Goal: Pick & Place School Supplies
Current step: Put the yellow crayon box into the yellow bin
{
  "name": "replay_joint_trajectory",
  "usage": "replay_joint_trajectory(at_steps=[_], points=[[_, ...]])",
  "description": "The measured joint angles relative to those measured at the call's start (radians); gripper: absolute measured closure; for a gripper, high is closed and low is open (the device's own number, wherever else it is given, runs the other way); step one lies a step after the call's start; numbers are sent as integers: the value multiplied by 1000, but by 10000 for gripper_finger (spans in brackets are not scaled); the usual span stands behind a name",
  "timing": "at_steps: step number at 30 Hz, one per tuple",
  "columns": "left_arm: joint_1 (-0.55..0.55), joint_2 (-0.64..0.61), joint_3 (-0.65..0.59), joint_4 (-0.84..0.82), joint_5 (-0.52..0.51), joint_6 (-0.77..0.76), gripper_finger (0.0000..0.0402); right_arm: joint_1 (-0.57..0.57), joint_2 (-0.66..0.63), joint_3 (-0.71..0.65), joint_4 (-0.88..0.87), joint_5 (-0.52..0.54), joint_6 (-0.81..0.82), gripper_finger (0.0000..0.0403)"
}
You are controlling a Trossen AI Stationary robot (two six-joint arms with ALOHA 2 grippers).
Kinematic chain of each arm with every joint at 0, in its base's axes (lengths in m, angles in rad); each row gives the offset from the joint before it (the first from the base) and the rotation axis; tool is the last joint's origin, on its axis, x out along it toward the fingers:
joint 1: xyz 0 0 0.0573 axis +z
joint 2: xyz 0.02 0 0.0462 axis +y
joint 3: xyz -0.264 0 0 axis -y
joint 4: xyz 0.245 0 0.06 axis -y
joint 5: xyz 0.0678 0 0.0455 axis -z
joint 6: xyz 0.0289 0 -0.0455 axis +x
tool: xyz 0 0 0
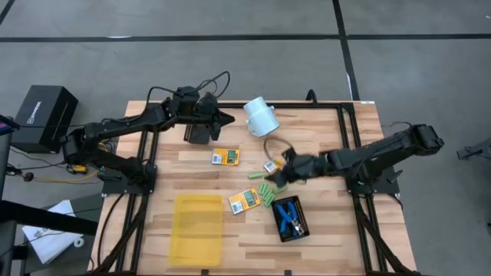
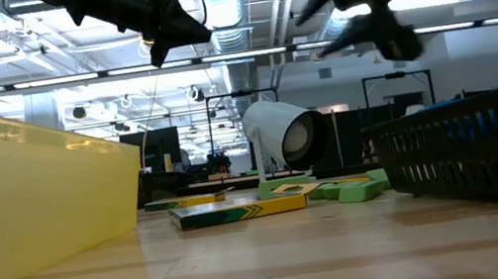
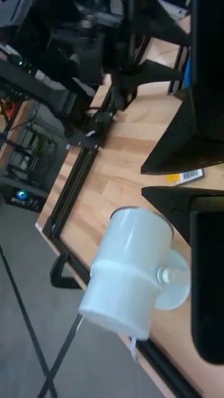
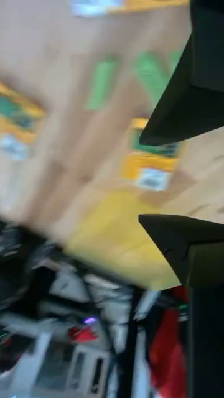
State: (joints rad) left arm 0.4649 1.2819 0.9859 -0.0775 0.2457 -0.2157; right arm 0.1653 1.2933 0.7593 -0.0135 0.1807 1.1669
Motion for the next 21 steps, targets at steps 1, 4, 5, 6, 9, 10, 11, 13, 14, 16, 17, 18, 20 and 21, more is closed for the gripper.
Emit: replay_joint_trajectory(at_steps=[1, 4, 5, 6, 9, 10, 11, 13, 14, 16, 17, 18, 20, 21], points=[[10, 0, 0, 0, 13, 0, 366, -26, -12, 0, 9, 0, -20, 224], [37, 0, 0, -2, 69, -23, 366, -104, -45, 0, 9, -20, -60, 224], [41, 3, 0, -6, 84, -26, 366, -125, -54, 0, 8, -27, -75, 223], [42, 9, 0, -14, 96, -23, 366, -143, -62, 0, 7, -30, -90, 222], [31, 47, 0, -71, 102, 32, 365, -202, -84, 0, 8, -54, -127, 220], [23, 66, 0, -84, 102, 56, 361, -220, -88, 0, 7, -60, -134, 220], [14, 85, 0, -94, 101, 73, 355, -238, -94, 0, 7, -68, -144, 220], [-5, 122, 0, -106, 102, 92, 337, -277, -107, 0, 7, -103, -177, 221], [-18, 140, 0, -102, 100, 103, 325, -297, -108, 1, 11, -126, -192, 222], [-47, 169, 0, -106, 93, 111, 298, -341, -121, -1, -6, -187, -241, 223], [-64, 183, 0, -100, 85, 112, 285, -366, -125, -1, -2, -221, -271, 223], [-82, 197, 0, -99, 68, 113, 272, -391, -125, 2, 3, -256, -300, 222], [-114, 218, 0, -105, 39, 124, 253, -447, -133, 0, -18, -337, -337, 221], [-130, 226, 2, -105, 29, 131, 246, -478, -135, -1, -21, -385, -353, 220]])
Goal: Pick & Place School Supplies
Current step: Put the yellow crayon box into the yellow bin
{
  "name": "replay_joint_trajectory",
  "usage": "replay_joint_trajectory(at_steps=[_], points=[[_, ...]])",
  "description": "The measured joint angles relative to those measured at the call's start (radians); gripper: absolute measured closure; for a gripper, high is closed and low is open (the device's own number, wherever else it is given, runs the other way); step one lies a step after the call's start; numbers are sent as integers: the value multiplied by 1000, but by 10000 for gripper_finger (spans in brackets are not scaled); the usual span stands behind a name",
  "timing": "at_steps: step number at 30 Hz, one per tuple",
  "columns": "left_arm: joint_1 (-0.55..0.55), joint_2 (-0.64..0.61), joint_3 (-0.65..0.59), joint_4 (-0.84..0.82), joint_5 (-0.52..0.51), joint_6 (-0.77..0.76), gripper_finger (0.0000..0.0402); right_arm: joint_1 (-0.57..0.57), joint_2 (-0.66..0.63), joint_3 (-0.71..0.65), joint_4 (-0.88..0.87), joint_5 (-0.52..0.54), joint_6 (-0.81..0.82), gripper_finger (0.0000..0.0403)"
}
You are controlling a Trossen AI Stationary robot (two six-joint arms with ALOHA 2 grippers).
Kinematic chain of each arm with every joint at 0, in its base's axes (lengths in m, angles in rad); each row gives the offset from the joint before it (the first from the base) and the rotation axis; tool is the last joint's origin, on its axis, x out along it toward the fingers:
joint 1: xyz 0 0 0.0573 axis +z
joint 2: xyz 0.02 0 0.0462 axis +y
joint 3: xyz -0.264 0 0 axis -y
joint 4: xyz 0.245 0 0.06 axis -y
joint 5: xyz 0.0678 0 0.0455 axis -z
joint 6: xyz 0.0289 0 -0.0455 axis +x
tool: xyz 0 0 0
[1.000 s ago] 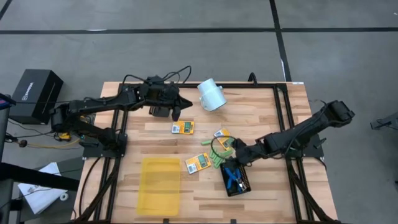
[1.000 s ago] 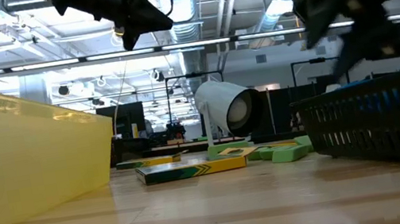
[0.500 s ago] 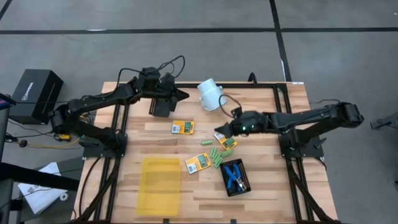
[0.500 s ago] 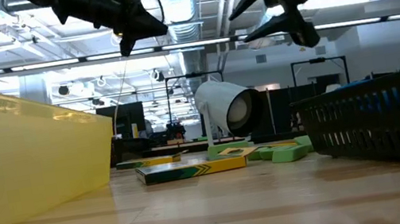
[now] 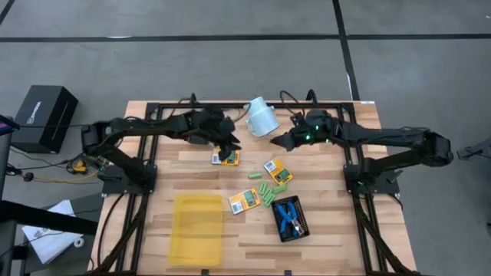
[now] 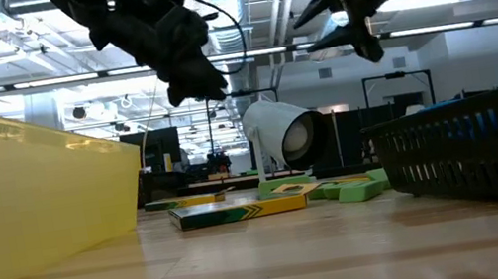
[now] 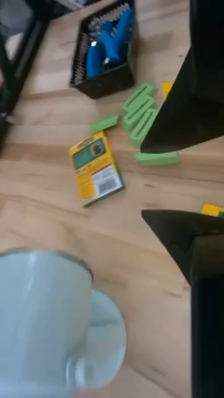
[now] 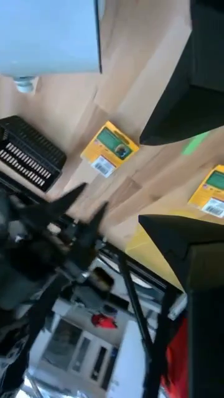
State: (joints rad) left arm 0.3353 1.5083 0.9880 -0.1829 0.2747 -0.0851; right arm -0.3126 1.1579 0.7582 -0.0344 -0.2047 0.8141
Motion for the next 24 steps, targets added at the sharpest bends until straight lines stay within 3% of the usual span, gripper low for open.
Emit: replay_joint_trajectory(at_steps=[7, 15, 24], points=[[-97, 57, 62, -19, -69, -1, 242, -183, -21, 1, 2, -263, -145, 220], [-147, 149, 113, -98, -106, -44, 246, -331, -24, 2, 25, -462, -215, 227], [-129, 136, 117, -137, -217, -129, 246, -384, -24, 2, 49, -532, -268, 227]])
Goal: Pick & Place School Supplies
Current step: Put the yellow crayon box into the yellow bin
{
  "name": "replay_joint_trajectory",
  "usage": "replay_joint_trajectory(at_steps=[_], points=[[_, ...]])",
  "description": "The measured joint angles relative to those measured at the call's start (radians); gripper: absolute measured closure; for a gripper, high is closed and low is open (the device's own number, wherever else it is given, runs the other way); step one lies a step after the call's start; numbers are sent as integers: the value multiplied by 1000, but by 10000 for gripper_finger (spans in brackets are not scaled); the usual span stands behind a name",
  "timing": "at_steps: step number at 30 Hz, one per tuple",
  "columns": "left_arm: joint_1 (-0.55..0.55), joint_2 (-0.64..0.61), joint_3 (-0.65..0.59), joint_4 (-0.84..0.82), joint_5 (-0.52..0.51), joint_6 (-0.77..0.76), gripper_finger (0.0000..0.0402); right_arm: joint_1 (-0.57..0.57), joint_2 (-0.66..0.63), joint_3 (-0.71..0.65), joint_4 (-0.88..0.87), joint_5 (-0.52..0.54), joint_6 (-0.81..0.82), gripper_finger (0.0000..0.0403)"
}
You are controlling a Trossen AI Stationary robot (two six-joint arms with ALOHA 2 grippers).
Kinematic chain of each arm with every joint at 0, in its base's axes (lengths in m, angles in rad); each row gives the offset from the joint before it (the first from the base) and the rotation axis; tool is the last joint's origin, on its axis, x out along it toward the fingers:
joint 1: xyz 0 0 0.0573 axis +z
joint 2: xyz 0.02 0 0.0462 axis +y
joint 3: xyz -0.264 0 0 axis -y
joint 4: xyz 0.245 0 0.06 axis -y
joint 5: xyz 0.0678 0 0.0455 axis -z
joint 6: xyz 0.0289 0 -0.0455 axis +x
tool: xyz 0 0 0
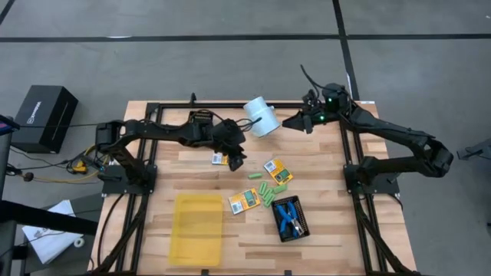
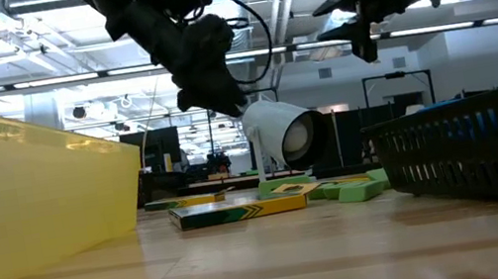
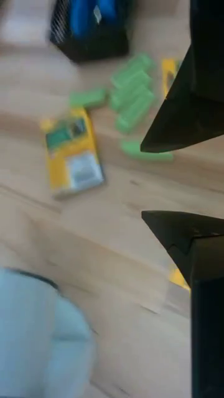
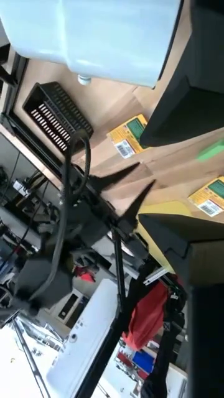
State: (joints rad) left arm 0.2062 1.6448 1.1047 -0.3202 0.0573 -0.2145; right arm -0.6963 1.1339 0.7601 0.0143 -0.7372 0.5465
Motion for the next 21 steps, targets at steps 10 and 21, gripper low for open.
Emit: replay_joint_trajectory(at_steps=[10, 21], points=[[73, 2, -3, -148, -121, -177, 246, -7, 0, 0, 33, -24, 3, 227], [68, 2, -3, -118, -41, -214, 254, 24, 0, 0, 1, -21, 56, 234]])
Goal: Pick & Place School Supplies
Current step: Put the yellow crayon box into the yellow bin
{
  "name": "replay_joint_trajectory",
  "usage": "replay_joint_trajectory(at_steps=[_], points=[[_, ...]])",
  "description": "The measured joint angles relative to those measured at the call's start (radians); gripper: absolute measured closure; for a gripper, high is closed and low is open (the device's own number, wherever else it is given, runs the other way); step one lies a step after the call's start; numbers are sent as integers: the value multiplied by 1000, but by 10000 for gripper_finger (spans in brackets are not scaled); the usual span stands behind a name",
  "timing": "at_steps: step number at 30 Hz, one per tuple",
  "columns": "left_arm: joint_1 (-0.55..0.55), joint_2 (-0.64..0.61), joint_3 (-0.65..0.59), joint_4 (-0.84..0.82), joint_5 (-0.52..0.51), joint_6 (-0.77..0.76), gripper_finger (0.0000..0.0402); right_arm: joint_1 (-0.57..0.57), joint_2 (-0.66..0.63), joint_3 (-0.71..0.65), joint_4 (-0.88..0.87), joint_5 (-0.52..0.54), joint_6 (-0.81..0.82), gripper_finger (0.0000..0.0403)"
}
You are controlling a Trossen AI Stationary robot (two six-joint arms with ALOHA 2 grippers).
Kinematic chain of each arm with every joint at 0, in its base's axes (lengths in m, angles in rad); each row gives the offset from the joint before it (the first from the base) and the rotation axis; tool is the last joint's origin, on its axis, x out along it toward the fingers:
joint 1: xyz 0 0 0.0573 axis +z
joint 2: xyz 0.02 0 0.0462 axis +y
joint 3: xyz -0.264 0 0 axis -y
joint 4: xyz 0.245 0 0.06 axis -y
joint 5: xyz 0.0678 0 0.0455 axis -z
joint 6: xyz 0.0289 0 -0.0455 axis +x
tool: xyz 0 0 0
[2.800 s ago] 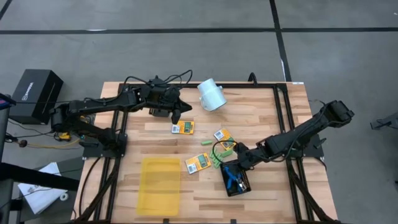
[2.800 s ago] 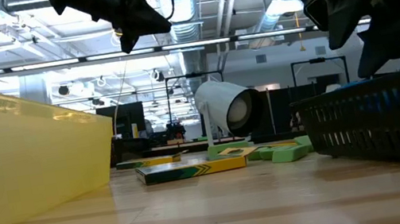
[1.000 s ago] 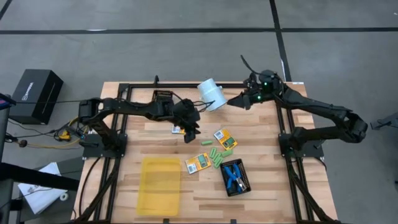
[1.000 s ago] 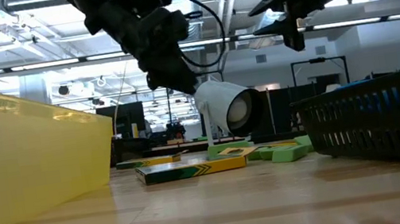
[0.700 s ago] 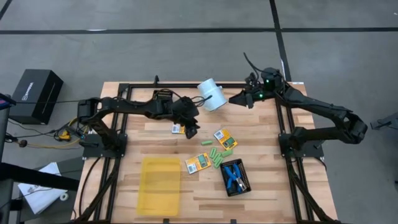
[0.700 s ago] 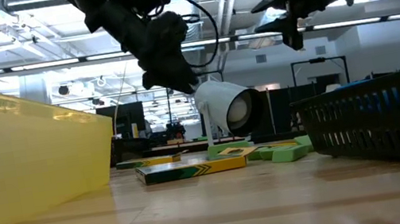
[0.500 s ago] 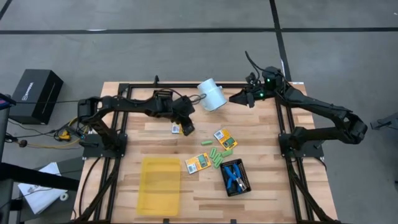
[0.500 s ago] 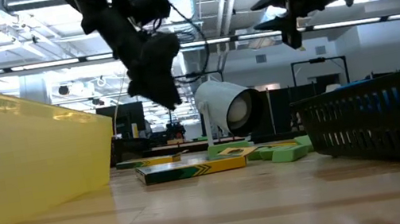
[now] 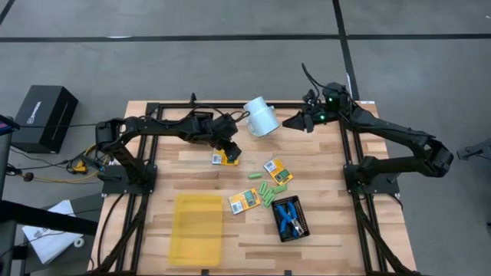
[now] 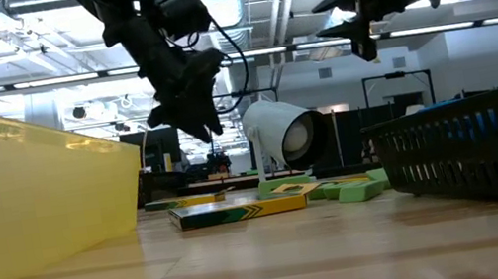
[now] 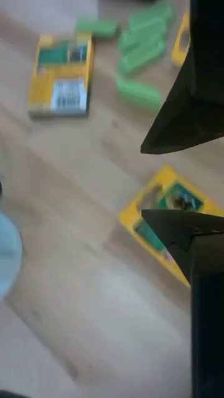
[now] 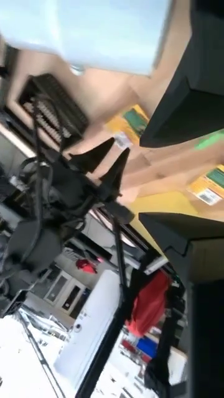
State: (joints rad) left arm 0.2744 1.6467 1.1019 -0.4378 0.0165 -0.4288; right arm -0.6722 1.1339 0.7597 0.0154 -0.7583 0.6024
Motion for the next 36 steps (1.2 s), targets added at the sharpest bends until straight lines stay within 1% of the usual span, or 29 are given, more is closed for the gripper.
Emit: replay_joint_trajectory(at_steps=[3, 7, 9, 12, 15, 19, 25, 28, 30, 34, 36], points=[[-10, -11, 0, 49, 18, -14, 256, 64, 1, 0, -34, 14, 8, 239], [-4, -30, 1, 93, 24, -49, 255, 138, 25, 0, -46, 96, 94, 240], [9, -41, 0, 78, 24, -50, 254, 158, 48, 1, -26, 126, 137, 239], [32, -58, 0, 87, 24, -51, 256, 196, 90, 0, -19, 129, 149, 235], [61, -96, 0, 101, 22, -51, 256, 238, 132, 0, 24, 128, 174, 230], [93, -165, 0, 127, 18, -50, 257, 275, 169, 0, 134, 130, 225, 227], [116, -237, 0, 125, 19, -49, 257, 289, 214, 7, 255, 138, 274, 230], [115, -249, -1, 125, 24, -59, 257, 289, 215, 25, 255, 140, 274, 235], [110, -256, -4, 120, 29, -69, 257, 292, 214, 34, 246, 165, 287, 238], [104, -253, -4, 73, 27, -33, 257, 306, 220, 37, 123, 254, 315, 241], [105, -244, -4, 42, 9, 6, 257, 315, 261, 38, 81, 280, 314, 240]])
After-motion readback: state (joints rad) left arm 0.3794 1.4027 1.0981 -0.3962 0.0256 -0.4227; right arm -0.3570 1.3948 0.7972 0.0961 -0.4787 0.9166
